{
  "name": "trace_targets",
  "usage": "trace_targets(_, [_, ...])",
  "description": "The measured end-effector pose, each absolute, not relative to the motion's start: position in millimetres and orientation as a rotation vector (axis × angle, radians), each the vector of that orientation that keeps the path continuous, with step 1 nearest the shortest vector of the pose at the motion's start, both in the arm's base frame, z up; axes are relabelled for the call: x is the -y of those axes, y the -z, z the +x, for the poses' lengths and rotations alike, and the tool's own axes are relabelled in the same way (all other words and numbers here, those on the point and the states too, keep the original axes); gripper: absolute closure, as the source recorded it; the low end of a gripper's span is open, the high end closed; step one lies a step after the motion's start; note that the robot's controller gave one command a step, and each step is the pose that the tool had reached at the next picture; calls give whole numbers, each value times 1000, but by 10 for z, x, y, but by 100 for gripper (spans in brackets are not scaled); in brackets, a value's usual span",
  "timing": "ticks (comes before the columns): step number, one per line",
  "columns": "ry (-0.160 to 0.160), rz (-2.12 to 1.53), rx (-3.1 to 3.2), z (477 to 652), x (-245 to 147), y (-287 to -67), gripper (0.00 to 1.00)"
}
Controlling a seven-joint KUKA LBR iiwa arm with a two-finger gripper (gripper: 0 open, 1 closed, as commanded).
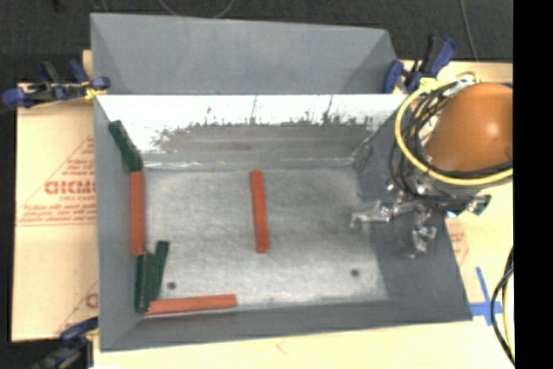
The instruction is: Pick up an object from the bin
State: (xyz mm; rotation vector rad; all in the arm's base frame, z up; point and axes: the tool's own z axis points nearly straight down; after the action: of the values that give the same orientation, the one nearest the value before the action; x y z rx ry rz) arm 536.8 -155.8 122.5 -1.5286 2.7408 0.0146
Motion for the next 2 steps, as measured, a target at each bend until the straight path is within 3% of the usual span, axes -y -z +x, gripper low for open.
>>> trace_targets(1, [3,-1859,-2527,5632,1403,-1404,0])
trace_targets(2, [4,-2114,-2316,5796,957,-1593,0])
